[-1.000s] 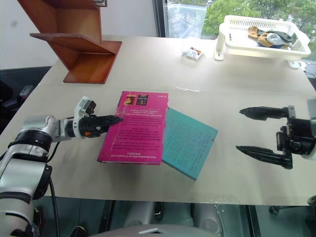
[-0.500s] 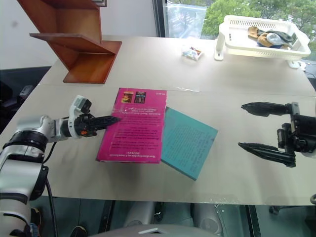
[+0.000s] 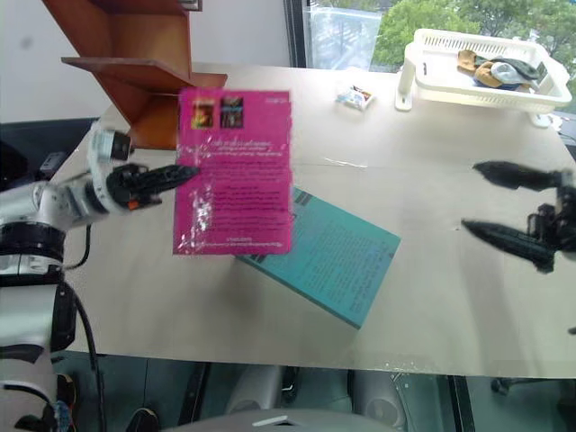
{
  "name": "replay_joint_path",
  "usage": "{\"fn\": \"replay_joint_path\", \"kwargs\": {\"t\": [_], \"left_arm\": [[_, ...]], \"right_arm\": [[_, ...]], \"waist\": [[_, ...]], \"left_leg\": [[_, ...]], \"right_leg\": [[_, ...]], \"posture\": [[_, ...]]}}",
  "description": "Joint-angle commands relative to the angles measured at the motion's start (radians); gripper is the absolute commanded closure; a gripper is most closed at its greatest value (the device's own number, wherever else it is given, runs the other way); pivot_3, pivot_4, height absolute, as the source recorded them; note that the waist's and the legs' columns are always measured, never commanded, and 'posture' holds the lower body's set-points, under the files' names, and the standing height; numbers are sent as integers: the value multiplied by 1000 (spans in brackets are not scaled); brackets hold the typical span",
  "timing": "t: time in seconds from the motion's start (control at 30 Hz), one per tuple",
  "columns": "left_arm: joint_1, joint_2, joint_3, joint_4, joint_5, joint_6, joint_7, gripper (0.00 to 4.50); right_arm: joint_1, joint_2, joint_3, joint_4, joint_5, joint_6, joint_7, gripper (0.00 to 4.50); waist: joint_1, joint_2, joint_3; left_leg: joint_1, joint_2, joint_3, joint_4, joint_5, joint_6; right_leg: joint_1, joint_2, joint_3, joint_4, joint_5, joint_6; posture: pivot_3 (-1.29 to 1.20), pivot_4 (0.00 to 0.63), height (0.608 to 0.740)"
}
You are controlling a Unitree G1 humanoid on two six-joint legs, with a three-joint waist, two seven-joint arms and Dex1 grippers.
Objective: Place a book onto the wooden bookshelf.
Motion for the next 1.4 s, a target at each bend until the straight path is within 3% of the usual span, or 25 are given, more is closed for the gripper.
{"fn": "replay_joint_path", "kwargs": {"t": [0.03,0.1,0.23,0.5,0.73,1.07,1.4], "left_arm": [[-43,-32,61,-243,19,-118,137,3746],[-48,-48,52,-344,105,-275,208,3746],[-96,-20,7,-427,241,-427,274,3746],[-238,123,-107,-257,641,-876,393,3746],[-334,131,-99,-205,694,-983,424,3746],[-381,219,-139,-78,841,-1202,443,3746],[-524,312,-221,188,1028,-1349,494,3746]], "right_arm": [[-38,-14,-51,64,46,27,10,0],[-51,-20,-58,94,62,43,25,0],[-110,-42,-91,182,135,106,55,0],[-243,-105,-54,338,169,204,181,0],[-341,-84,-42,434,164,223,218,0],[-376,-90,-29,494,163,283,259,0],[-363,-76,-14,483,127,271,252,0]], "waist": [[-3,0,0],[-7,0,0],[-11,2,1],[-7,4,2],[-5,4,2],[-8,5,3],[-9,5,3]], "left_leg": [[0,0,0,0,0,0],[0,0,0,0,0,0],[0,1,2,0,0,0],[3,1,4,0,0,0],[1,1,5,0,-1,2],[1,1,6,0,-1,2],[0,1,5,0,-1,2]], "right_leg": [[0,0,0,0,0,0],[0,1,1,0,0,0],[-1,3,3,0,0,0],[0,5,5,0,0,0],[-1,4,5,-1,0,0],[-2,5,6,0,0,0],[-3,5,6,0,0,0]], "posture": [[0,150,740],[0,150,740],[0,150,740],[0,150,740],[0,150,740],[0,150,740],[0,150,740]]}}
